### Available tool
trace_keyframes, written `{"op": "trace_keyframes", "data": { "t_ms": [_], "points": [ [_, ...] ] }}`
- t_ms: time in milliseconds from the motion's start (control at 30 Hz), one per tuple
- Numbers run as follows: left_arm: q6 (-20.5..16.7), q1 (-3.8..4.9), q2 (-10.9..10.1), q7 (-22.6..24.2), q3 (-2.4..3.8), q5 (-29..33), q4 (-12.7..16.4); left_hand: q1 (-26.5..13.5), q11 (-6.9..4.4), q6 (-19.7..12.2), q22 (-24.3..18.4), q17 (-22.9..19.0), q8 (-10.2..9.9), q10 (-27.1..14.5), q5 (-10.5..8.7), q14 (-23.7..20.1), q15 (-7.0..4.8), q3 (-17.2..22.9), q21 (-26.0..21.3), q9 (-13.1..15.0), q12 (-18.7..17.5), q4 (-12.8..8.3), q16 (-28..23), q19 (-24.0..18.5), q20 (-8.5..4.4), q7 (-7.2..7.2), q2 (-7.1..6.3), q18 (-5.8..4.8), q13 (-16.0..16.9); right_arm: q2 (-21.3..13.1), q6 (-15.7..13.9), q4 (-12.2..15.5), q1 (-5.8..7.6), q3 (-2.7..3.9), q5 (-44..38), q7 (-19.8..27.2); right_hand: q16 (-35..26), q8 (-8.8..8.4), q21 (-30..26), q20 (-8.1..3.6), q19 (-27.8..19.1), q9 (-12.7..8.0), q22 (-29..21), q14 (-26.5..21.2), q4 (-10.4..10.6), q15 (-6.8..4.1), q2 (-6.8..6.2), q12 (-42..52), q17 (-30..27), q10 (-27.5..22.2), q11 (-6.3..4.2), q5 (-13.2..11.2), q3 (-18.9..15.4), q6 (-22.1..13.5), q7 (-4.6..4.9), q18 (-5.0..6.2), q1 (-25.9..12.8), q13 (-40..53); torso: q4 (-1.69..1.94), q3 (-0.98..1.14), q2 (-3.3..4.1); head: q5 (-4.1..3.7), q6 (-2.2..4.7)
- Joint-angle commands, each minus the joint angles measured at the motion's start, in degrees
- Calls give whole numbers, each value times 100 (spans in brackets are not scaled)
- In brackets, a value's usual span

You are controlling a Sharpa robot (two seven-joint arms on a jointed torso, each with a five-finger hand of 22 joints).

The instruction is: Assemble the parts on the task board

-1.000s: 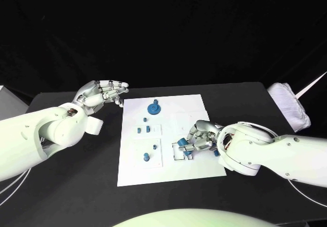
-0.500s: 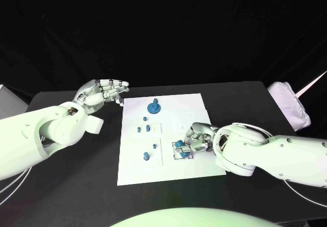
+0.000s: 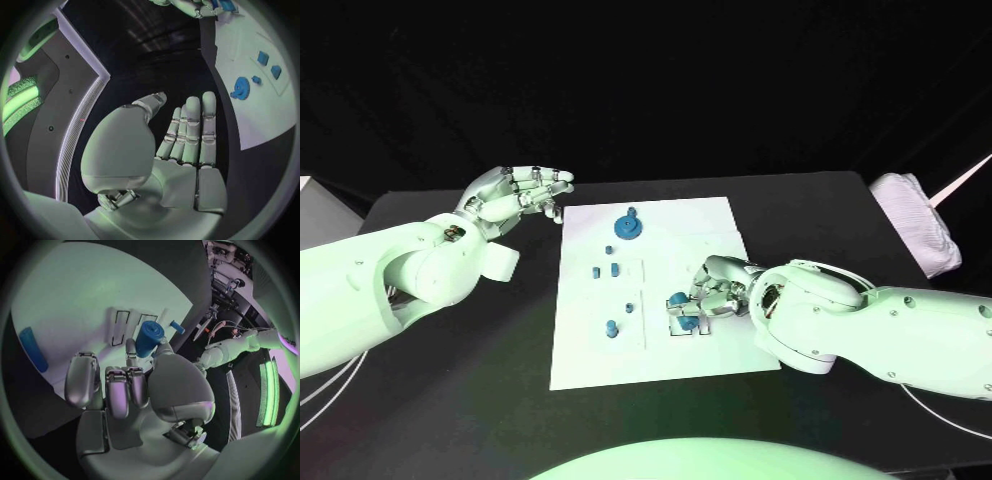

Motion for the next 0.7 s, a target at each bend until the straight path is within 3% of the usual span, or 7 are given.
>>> {"op": "trace_keyframes", "data": {
  "t_ms": [33,100,233,267,300,367,700],
  "points": [
    [44,3,-5,34,4,-13,25,7,10,-22,-8,-6,12,-33,-9,-39,-8,-17,-37,9,22,19,-11,31,14,62,48,82,-9,14,49,-14,-5,1,-241,32,21,35,-37,-22,26,5,295,606,0,-48,-22,-19,1506,373,-12,-250,-149,52,-82,-72,-157,1204,-6,1,-2,14,-10],
    [42,3,-10,33,4,-13,28,7,10,-22,-8,-6,12,-33,-9,-39,-8,-17,-37,9,22,19,-11,31,14,62,48,82,-9,19,110,-22,-6,1,-256,36,21,59,-62,-18,22,22,295,606,11,-44,-36,-46,1506,363,-6,-596,-288,31,-77,-69,-435,1191,-9,4,-4,14,-13],
    [40,4,-19,31,4,-13,33,4,11,-24,-9,-7,14,-34,-9,-38,-7,-21,-39,9,25,25,-10,32,14,62,53,82,-10,29,278,-34,-6,1,-301,24,21,78,-110,-12,12,37,285,606,17,-37,-174,-88,1506,346,2,-846,-264,-3,-68,-63,-713,1170,-8,6,-8,18,-18],
    [39,4,-20,30,4,-13,34,4,11,-24,-9,-7,14,-34,-9,-38,-7,-21,-39,9,25,25,-10,32,14,62,53,82,-10,31,312,-39,-6,1,-316,24,21,88,-135,-9,7,45,282,606,20,-36,-313,-111,1506,337,9,-909,-154,-21,-67,-60,-874,1160,-8,6,-8,18,-18],
    [39,4,-22,29,4,-13,35,4,11,-24,-9,-7,14,-34,-9,-38,-7,-21,-39,9,25,25,-10,32,14,62,53,82,-10,33,342,-43,-6,1,-342,20,21,100,-167,-6,2,54,278,606,26,-31,-654,-132,1506,330,9,-919,40,-45,-61,-56,-1099,1153,-8,6,-8,18,-18],
    [38,4,-25,28,4,-13,37,4,11,-24,-9,-7,14,-34,-9,-38,-7,-21,-39,9,25,25,-10,32,14,62,53,82,-10,34,373,-49,-6,1,-393,4,21,109,-166,-6,5,60,285,606,32,-30,-778,-135,1506,330,8,-908,117,-51,-59,-57,-1248,1155,-10,5,-8,19,-21],
    [43,3,-16,28,4,-19,22,4,11,-24,-9,-7,14,-34,-9,-38,-7,-21,-39,9,25,25,-10,32,14,62,53,82,-10,-45,260,6,-10,1,-577,100,21,135,-202,-4,7,74,291,606,2,-30,-523,-136,1506,335,9,-756,371,-70,-59,-53,-947,1166,-9,8,-6,13,-22]
  ]
}}
